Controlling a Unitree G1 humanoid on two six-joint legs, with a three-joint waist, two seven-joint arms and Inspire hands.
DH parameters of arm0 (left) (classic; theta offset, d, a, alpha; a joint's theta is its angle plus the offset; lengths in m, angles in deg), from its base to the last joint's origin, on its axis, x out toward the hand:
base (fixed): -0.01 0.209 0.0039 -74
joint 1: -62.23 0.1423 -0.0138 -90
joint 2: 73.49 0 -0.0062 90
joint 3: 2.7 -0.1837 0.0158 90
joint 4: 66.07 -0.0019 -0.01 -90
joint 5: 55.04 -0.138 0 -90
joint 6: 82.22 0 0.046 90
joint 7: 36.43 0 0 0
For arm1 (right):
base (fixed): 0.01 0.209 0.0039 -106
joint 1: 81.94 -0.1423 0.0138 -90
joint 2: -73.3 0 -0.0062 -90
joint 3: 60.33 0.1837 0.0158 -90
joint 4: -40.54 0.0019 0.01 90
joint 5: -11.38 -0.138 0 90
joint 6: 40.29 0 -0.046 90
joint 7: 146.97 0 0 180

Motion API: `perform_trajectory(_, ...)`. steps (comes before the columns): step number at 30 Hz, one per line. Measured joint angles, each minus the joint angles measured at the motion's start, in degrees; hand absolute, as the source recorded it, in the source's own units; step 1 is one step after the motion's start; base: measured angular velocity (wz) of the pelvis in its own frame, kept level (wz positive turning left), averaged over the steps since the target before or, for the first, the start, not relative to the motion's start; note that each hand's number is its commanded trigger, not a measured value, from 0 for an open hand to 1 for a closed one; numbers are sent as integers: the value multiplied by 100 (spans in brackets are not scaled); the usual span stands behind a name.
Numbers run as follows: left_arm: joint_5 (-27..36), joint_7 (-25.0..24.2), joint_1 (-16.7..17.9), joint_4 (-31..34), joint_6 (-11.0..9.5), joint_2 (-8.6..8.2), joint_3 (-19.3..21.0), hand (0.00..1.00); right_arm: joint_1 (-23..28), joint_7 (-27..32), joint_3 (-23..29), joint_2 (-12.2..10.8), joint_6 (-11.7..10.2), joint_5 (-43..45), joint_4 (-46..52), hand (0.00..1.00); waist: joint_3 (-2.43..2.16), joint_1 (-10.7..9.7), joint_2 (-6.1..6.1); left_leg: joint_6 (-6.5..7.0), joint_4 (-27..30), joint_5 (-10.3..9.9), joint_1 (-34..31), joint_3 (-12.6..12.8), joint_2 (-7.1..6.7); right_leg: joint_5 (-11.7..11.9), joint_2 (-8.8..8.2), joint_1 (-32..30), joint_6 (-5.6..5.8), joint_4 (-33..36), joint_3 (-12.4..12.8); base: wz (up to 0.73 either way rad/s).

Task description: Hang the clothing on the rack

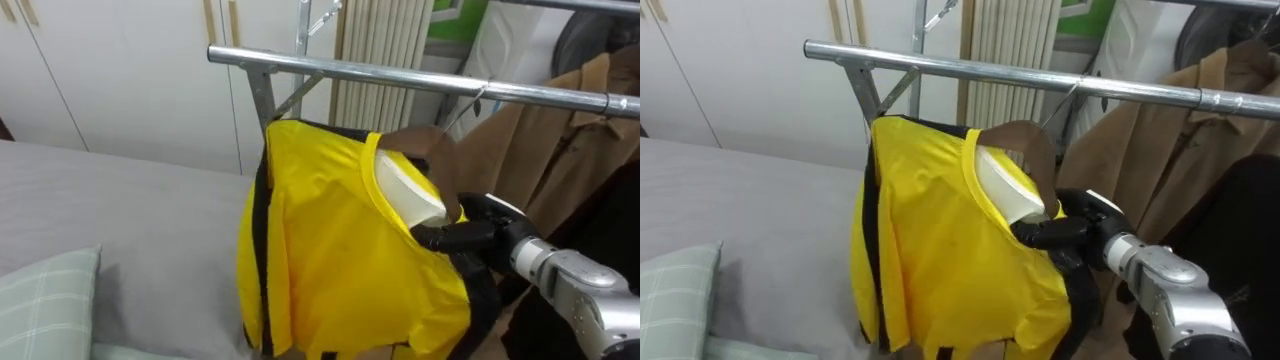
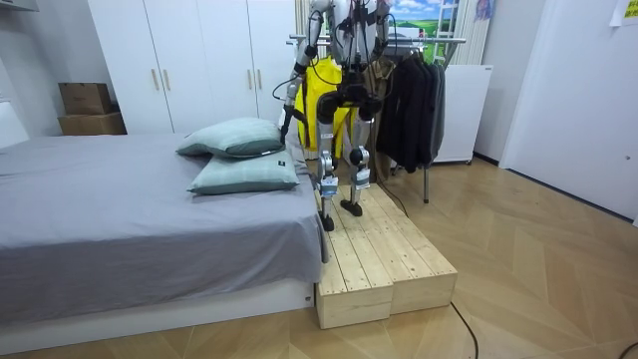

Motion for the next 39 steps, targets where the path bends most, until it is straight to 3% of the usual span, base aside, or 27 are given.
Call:
perform_trajectory(18, 195, -13, 0, -51, -22, -1, -14, 0, 2, 163, 34, 52, 77, -57, 0, 0, -8, -33, -11, 7, 49, 5, 59, -9, -27, -34, 10, 67, 71, -4, 57, -1)
perform_trajectory(23, 200, -14, 0, -50, -31, -11, -64, 0, 11, 130, 33, 52, 82, -55, -1, 0, -31, -41, -9, 25, 44, -9, 112, 13, -35, -20, 8, 116, 94, -1, 35, -1)
perform_trajectory(30, 198, -25, -1, -50, -40, -19, -64, 0, 13, 113, 33, 52, 122, -47, -2, 0, -48, -44, 8, 37, 0, -17, 202, 27, -34, 20, 2, 161, 32, 2, -19, -3)
perform_trajectory(39, 191, -13, -2, -49, -57, -32, -62, 0, 19, 146, 34, 52, 123, -7, -1, 0, -59, -83, -6, 37, -14, -17, 208, 67, -31, 15, 10, 154, 39, 3, 19, 0)
